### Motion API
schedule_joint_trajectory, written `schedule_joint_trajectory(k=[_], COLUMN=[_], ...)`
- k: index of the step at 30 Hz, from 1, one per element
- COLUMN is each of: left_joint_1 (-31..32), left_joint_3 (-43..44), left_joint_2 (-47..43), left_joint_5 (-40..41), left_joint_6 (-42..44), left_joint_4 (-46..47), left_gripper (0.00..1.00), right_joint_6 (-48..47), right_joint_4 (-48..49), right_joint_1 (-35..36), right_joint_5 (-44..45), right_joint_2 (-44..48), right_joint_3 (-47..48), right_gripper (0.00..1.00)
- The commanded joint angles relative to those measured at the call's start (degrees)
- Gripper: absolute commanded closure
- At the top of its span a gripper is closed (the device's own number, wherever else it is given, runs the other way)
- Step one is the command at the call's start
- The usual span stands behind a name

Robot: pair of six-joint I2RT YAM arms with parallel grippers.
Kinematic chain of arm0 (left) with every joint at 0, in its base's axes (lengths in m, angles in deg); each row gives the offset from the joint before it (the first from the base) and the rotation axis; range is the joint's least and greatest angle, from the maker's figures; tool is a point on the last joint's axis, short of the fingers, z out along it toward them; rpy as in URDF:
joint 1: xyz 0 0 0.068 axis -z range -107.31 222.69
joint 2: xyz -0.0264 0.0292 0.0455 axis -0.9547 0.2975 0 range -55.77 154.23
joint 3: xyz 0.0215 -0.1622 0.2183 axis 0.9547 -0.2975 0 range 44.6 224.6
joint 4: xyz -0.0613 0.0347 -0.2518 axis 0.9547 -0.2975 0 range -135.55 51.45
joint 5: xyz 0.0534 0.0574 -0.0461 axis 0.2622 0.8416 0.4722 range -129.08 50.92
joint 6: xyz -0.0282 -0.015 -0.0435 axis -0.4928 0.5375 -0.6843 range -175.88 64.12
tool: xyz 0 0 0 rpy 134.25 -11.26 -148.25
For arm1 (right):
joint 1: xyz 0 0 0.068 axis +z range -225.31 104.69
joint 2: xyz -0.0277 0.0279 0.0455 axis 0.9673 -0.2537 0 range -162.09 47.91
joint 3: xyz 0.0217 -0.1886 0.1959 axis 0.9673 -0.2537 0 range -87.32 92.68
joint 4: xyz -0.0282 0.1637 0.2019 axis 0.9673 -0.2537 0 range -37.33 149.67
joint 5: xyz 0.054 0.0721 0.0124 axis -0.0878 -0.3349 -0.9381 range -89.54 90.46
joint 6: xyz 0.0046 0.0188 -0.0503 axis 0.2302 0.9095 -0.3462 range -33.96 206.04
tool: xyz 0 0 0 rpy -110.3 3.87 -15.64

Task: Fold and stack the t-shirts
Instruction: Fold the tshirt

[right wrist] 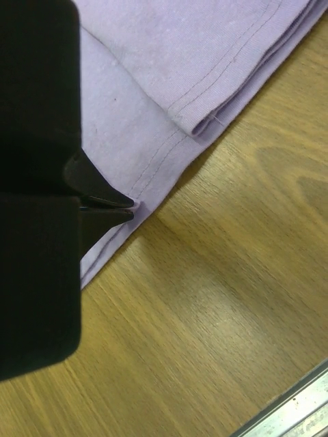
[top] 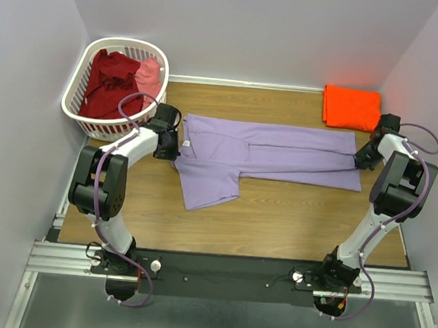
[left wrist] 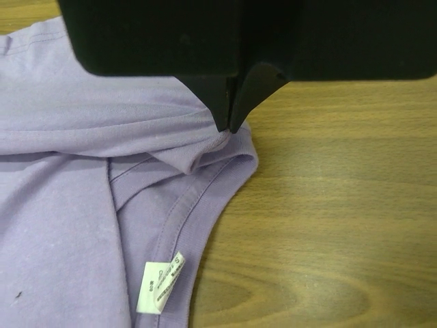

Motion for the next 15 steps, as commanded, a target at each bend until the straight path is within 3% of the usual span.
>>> schedule_joint_trajectory(k=[1,9,15], left_joint_1=[-0.82,-0.82,-0.82], left_joint_3=[2.41,3.73,4.08], left_joint_2=[-0.37,1.21,2.26], left_joint_5=[1.86,1.95,2.47], left_joint_6=[0.02,-0.15,-0.33], left_joint_4=[-0.48,0.48,1.1], left_gripper=[1.0,1.0,1.0], right_joint_6=[0.41,0.67,0.5], right_joint_4=[2.17,2.79,3.05], right_joint_1=[-0.18,-0.27,-0.18], right_joint_5=[2.82,2.12,1.77], right_joint_2=[-1.53,-2.42,-2.24], right_joint_3=[1.58,1.4,1.4], right_gripper=[0.98,0.96,0.81])
